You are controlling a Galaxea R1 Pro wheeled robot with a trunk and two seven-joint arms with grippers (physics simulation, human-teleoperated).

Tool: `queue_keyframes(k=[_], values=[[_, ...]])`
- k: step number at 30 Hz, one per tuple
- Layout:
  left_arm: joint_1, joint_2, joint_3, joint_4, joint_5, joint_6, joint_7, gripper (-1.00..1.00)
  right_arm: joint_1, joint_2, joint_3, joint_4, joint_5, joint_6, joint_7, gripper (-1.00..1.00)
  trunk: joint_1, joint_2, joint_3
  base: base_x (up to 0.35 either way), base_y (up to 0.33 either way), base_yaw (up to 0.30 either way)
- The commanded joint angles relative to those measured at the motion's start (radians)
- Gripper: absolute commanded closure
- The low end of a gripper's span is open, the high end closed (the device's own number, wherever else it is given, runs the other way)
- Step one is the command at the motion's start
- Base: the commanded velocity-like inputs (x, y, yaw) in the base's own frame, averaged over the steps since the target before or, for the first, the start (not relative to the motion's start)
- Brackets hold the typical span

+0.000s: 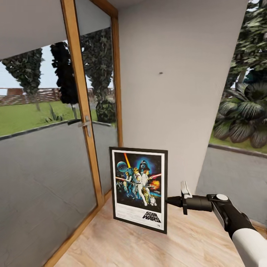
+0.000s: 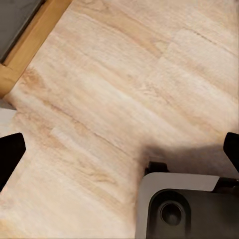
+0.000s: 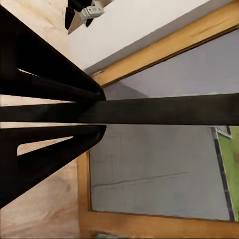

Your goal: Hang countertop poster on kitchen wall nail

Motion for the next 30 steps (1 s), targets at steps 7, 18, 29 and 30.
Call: queue_keyframes(k=[7,18,29,30], values=[[0.000,0.000,0.002,0.001,0.001,-0.003,-0.001,-1.00,-0.001,0.000,-0.001,0.001,0.000,0.004,0.006,1.00,0.001,-0.001,0.002,0.274,0.257,-0.250],[0.000,0.000,0.003,0.001,0.001,-0.003,-0.001,-1.00,-0.001,0.001,-0.002,0.002,-0.001,0.004,0.006,1.00,0.001,-0.001,0.003,0.271,0.258,-0.021],[0.000,0.000,0.003,0.001,0.001,-0.003,-0.001,-1.00,-0.001,0.000,-0.002,0.002,-0.002,0.007,0.006,1.00,0.001,-0.001,0.007,0.271,0.258,-0.194],[0.000,0.000,0.003,0.001,0.001,-0.003,-0.001,-1.00,-0.001,0.000,-0.002,0.002,-0.002,0.007,0.006,1.00,0.001,-0.001,0.007,0.271,0.258,-0.285]])
